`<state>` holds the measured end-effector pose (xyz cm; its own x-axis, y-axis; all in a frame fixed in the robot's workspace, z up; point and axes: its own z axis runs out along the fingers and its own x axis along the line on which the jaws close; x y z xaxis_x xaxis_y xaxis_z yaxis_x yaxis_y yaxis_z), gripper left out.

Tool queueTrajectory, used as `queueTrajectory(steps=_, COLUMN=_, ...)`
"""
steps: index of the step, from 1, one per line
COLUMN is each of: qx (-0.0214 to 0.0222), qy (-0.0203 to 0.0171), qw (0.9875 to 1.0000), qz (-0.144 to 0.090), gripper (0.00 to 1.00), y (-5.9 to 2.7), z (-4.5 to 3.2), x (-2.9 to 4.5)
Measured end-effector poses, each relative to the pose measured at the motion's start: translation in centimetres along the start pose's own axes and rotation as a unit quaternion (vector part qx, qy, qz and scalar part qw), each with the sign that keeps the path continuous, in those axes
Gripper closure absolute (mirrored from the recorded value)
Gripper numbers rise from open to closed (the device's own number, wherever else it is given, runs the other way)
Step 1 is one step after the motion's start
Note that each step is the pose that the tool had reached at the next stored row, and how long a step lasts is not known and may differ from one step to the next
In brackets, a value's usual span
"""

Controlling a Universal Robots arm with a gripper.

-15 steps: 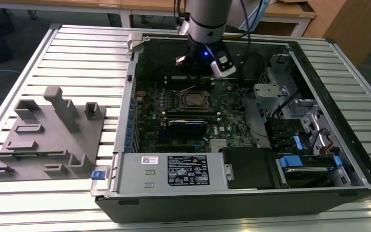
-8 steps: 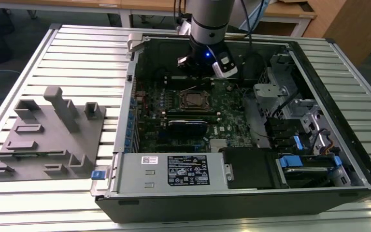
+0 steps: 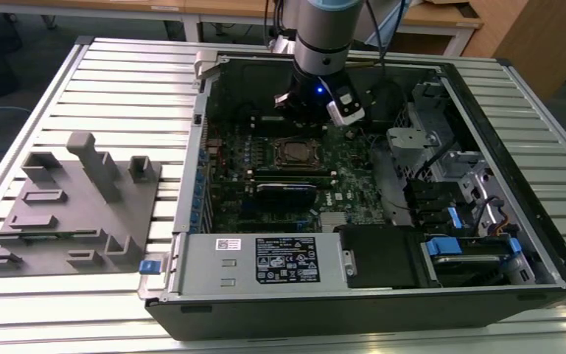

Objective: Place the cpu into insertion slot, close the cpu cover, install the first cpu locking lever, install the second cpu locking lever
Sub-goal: 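Install the first cpu locking lever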

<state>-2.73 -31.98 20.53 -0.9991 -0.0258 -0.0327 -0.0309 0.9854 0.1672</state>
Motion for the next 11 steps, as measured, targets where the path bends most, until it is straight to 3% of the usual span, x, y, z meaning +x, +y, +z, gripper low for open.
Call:
queueTrajectory(steps=5, qx=0.0043, qy=0.0002, qw=1.0, qz=0.0, gripper=0.9, y=0.03, z=0.25, x=-0.08)
queueTrajectory(steps=11, qx=0.0047, qy=0.0002, qw=1.0, qz=0.0, gripper=0.9, y=0.42, z=0.33, x=-0.09)
